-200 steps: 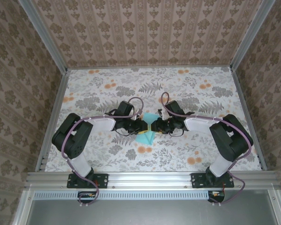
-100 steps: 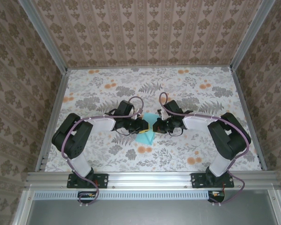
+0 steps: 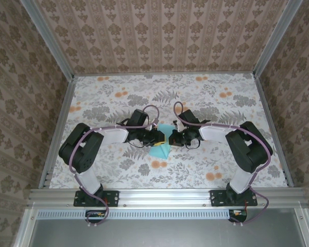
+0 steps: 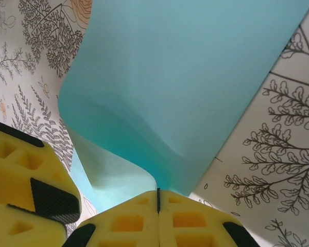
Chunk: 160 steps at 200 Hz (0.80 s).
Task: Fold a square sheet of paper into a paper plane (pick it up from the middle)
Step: Fold the triangle a second time at the center of the table.
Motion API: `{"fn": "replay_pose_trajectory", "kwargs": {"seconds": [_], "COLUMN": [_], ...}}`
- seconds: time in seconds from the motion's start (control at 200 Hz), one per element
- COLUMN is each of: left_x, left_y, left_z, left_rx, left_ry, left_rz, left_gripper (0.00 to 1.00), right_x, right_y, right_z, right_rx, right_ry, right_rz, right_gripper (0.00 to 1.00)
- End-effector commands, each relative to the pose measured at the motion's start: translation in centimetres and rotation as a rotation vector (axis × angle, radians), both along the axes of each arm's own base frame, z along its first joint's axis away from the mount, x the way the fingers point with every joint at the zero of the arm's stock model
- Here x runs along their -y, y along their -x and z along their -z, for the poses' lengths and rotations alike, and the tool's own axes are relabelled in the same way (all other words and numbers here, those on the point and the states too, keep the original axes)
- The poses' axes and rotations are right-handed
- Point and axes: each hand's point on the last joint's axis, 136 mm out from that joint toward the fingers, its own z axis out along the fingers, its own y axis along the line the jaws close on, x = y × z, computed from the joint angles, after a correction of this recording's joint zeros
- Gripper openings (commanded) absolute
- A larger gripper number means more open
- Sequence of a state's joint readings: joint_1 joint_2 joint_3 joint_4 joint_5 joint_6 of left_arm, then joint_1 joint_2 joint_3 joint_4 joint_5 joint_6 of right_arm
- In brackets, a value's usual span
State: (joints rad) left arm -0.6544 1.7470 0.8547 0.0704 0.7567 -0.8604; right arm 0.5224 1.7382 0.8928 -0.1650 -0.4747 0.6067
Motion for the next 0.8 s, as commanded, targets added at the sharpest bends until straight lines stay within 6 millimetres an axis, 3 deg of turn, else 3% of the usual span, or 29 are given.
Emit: {"fn": "replay_pose_trajectory", "kwargs": {"seconds": [0.0,0.795], "left_x": [0.7,0.7], "left_y": [-0.1,0.2], "left_z": [-0.2,1.3], "left_rx": [0.003,-0.025], "left_ry": [0.021,-0.008], "left_rz": [0.025,0.033], "left_gripper": [0.22,0.21], "right_x": [0.0,0.2], "right_y": [-0.3,-0.4], "right_z": [0.5,1.2], "right_rx": [-0.009,-0.030], "right_ry": [0.029,0.051], "right_rz": [-0.003,0.005], "right_gripper": [0.06,0.07]}}
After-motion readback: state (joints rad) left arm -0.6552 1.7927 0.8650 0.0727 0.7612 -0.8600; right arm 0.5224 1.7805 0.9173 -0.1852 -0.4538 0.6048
